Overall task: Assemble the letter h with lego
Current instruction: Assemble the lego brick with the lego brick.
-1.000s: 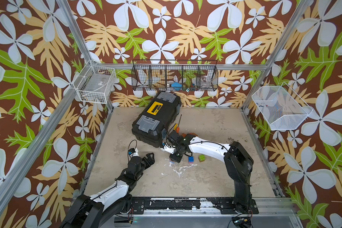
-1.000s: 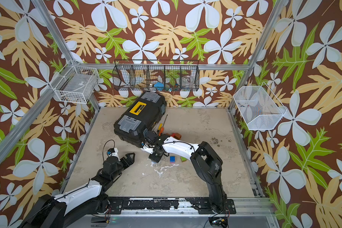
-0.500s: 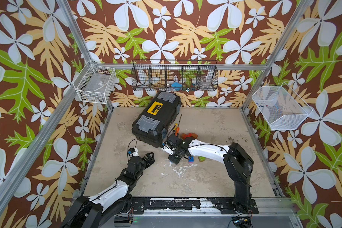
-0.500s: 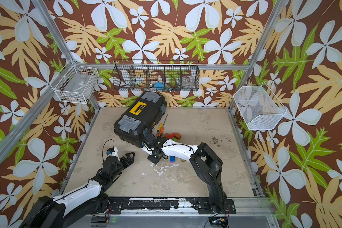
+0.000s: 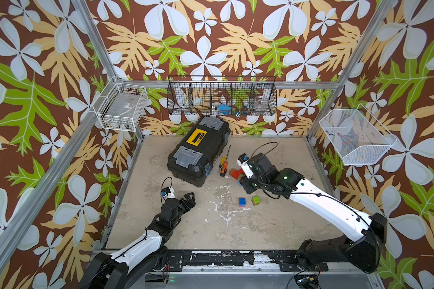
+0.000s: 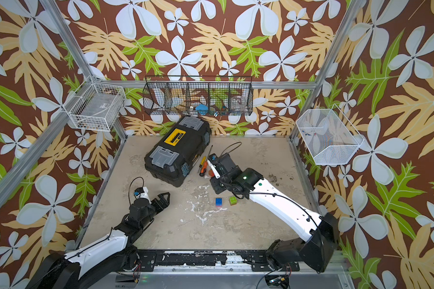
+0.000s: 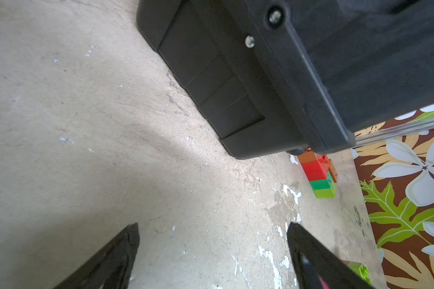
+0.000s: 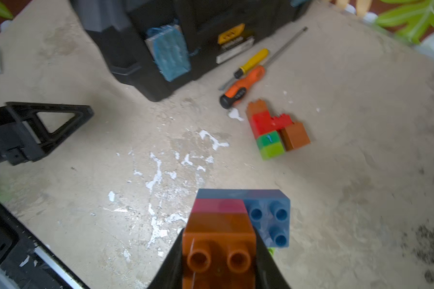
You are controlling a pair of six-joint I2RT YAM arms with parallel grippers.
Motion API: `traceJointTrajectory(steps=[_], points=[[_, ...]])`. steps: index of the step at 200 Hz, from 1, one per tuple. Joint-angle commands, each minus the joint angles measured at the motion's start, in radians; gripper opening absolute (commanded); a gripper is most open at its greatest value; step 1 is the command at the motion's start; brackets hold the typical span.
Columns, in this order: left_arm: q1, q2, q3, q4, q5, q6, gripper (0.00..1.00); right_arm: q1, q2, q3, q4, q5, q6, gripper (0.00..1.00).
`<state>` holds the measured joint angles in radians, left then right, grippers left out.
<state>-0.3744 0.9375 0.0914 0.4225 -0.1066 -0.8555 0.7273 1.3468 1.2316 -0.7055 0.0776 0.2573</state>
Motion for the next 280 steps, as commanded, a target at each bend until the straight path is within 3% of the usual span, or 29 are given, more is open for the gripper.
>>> traceJointTrajectory(steps=[1,41,77,122,202,280], points=[[0.000,0.004,0.000,-0.001,-0.005,0.007,0.96,-0.042,-0.029,-0.067,-0.015,0.023,0.097,0.10],[-0.001,0.006,0.004,-0.005,-0.004,0.008,0.96,-0.058,0.037,-0.077,-0.078,0.136,0.184,0.09],[0.000,-0.008,-0.004,0.001,-0.005,0.006,0.96,-0.094,0.039,-0.182,0.001,0.047,0.036,0.08],[-0.001,0.004,-0.003,0.006,-0.004,0.006,0.96,-0.121,0.075,-0.261,0.044,-0.047,0.033,0.07],[0.000,0.011,-0.007,0.015,-0.004,0.004,0.96,-0.124,0.076,-0.278,0.044,0.011,-0.003,0.07],[0.000,0.004,-0.005,0.006,-0.006,0.006,0.96,-0.148,0.046,-0.294,0.056,-0.008,0.009,0.07]])
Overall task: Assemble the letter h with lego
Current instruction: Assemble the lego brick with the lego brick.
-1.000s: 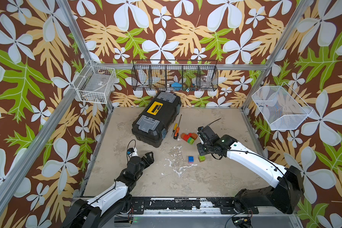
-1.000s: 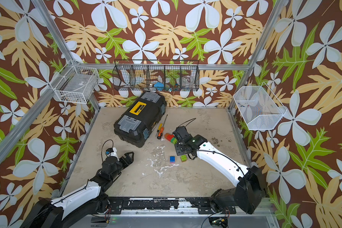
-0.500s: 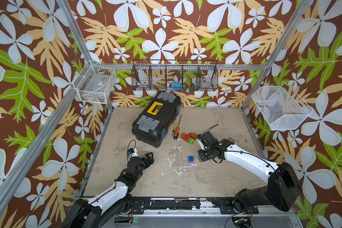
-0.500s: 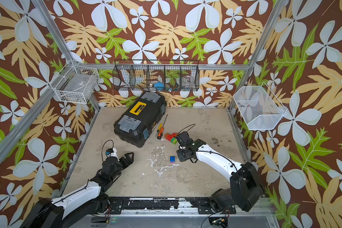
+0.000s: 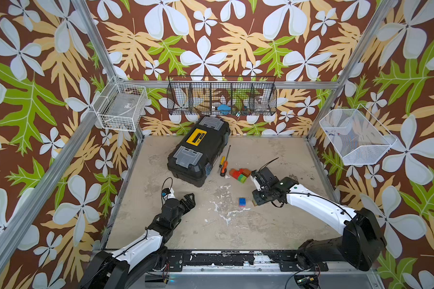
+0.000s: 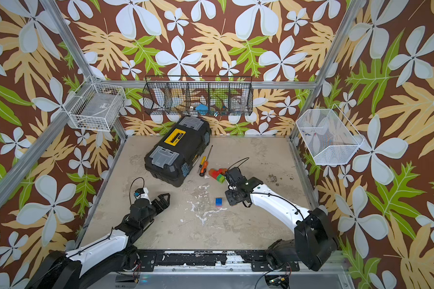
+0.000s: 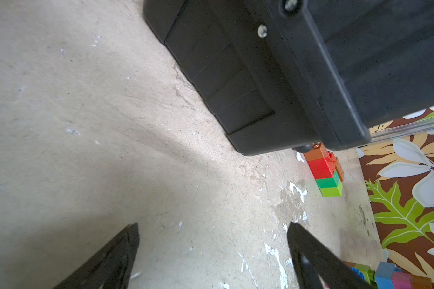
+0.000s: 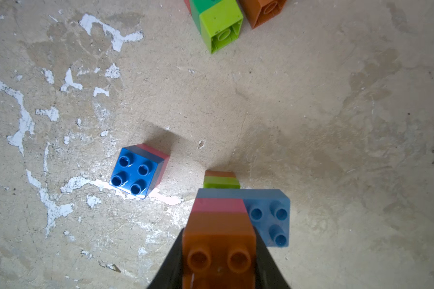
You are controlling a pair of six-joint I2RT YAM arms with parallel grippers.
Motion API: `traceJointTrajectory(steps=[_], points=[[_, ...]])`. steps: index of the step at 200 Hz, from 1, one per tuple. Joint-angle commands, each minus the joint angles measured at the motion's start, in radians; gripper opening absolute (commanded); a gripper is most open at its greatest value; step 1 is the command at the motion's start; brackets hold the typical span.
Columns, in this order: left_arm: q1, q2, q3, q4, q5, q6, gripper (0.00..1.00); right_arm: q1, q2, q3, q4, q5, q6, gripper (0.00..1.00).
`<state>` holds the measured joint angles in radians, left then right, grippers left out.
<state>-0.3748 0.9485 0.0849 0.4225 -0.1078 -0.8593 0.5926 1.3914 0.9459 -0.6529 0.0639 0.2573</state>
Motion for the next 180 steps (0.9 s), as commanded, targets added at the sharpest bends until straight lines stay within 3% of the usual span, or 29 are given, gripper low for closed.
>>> traceJointTrajectory(steps=[1,82,180], points=[[0.001,-0.008,0.001,0.006,-0.005,0.009,0.96,-0.015,0.002,-0.008,0.003,0.006,0.009,0.07],[0.001,-0.011,0.001,0.005,-0.004,0.009,0.96,-0.039,0.001,-0.054,0.041,-0.091,0.014,0.08],[0.001,-0.004,0.001,0.010,0.000,0.009,0.96,-0.039,-0.095,0.008,-0.001,-0.088,0.041,0.10]])
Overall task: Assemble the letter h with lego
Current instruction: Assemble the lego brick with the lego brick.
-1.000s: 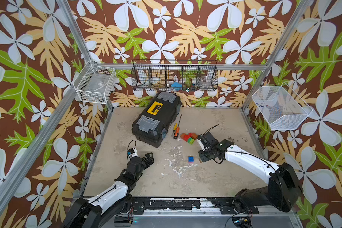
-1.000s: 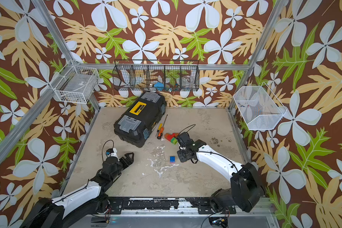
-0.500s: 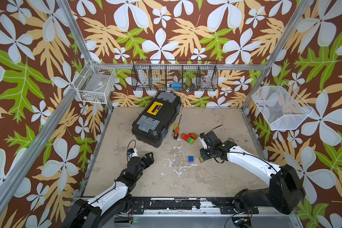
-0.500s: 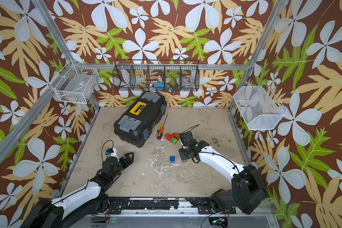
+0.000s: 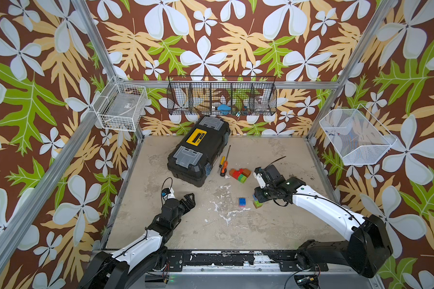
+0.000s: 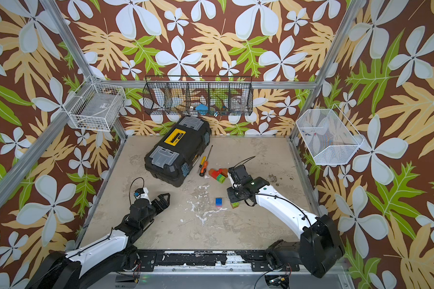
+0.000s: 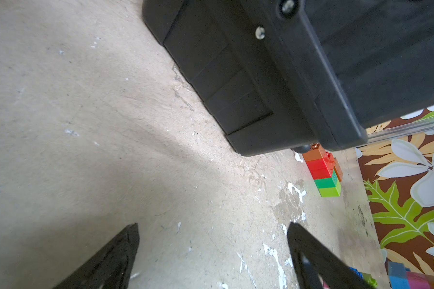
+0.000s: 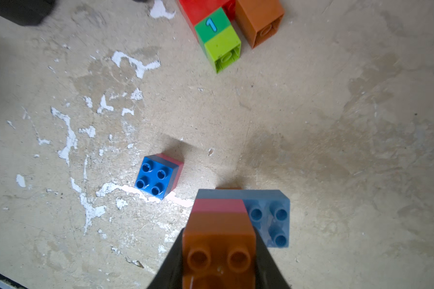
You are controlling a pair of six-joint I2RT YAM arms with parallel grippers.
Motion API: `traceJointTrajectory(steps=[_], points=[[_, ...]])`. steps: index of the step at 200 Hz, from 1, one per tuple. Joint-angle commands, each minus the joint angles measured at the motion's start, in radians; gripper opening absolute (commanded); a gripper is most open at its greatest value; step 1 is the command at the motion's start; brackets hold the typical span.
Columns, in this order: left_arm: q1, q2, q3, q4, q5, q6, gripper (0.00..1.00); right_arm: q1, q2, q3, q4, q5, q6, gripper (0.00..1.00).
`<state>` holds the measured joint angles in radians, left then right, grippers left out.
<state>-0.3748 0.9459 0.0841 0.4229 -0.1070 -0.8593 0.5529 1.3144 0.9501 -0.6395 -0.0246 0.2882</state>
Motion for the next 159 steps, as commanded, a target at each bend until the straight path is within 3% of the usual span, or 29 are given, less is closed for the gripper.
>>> traceJointTrajectory(steps=[1,28,159], points=[[0.001,-0.002,0.001,0.010,-0.001,0.010,0.96,0.001,-0.019,0.004,-0.016,0.002,0.009,0.10],[0.001,-0.002,0.000,0.015,0.005,0.008,0.96,-0.001,0.005,-0.016,-0.064,0.050,0.013,0.10],[0.001,0.003,-0.004,0.022,0.005,0.006,0.96,-0.005,-0.005,-0.098,-0.005,-0.037,0.000,0.10]])
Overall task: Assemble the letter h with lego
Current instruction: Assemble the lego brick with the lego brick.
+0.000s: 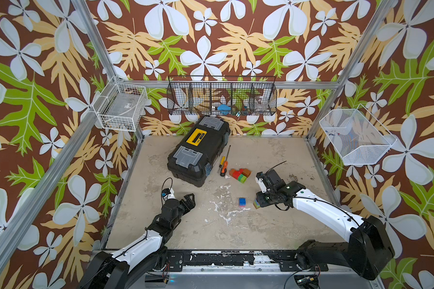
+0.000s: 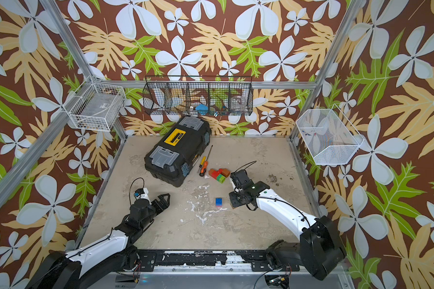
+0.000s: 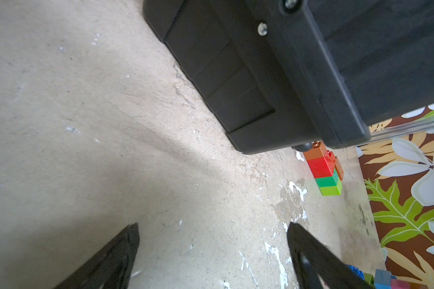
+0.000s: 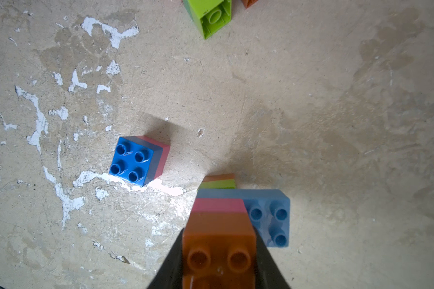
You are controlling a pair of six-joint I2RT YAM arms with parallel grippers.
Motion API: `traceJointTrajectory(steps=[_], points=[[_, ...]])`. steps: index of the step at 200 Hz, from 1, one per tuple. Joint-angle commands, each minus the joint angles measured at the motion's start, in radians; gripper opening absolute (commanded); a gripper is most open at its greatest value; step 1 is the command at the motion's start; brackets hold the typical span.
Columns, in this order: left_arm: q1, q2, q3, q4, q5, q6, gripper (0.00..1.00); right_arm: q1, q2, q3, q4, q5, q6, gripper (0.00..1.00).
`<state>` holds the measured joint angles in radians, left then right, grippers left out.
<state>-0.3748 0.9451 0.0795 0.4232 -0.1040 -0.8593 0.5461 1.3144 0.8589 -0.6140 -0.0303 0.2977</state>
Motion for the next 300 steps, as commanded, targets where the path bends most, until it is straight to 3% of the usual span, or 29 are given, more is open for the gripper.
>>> traceJointTrajectory(steps=[1,160,300], points=[[0.001,0.004,0.000,0.021,0.003,0.007,0.96,0.002,-0.005,-0.008,-0.030,-0.032,-0.010,0.10],[0.001,0.057,-0.006,0.081,0.033,0.019,0.96,0.007,-0.044,-0.063,-0.018,-0.115,-0.024,0.13],[0.001,0.017,-0.020,0.079,0.030,0.019,0.96,0.176,0.026,-0.008,-0.084,-0.016,-0.002,0.13]])
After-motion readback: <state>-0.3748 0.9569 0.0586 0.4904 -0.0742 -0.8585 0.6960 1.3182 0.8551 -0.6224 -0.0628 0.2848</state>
